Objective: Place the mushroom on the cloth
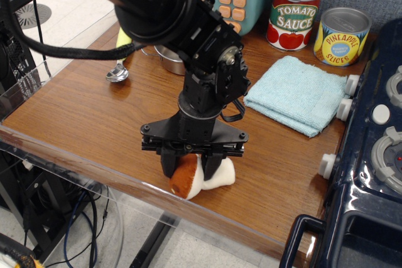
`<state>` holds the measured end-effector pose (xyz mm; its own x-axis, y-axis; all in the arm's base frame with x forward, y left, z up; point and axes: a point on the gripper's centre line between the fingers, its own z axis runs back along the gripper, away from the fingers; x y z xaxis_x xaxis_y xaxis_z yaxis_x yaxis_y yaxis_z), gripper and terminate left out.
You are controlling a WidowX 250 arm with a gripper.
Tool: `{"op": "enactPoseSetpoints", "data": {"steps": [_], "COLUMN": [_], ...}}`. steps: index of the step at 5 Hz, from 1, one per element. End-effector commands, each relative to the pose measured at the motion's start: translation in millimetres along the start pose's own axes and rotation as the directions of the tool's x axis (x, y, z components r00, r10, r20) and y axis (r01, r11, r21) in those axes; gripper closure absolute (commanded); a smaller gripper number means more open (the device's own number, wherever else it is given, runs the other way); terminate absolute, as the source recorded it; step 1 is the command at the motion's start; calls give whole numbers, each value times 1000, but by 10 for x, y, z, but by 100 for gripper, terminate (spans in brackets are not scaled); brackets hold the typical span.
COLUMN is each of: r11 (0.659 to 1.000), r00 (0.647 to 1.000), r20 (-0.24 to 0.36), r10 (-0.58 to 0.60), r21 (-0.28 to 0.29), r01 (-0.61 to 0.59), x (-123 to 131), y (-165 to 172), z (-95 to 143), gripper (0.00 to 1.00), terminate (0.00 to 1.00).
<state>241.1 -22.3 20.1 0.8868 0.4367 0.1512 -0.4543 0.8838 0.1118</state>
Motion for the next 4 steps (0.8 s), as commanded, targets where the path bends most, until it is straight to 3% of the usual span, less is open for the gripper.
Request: {"op": "enactPoseSetpoints", "data": {"steps": [1, 3, 4], "r11": [1000, 995, 990], "r00": [999, 991, 990], "r20": [42, 128, 143], "r10": [-3, 43, 9], "r21": [-11, -97, -140], "r01": [3, -30, 11], "x": [34, 466, 729], "y": [33, -47, -330], "z": [149, 533, 716], "gripper": [100, 100, 100], "terminate": [0, 0, 0]}}
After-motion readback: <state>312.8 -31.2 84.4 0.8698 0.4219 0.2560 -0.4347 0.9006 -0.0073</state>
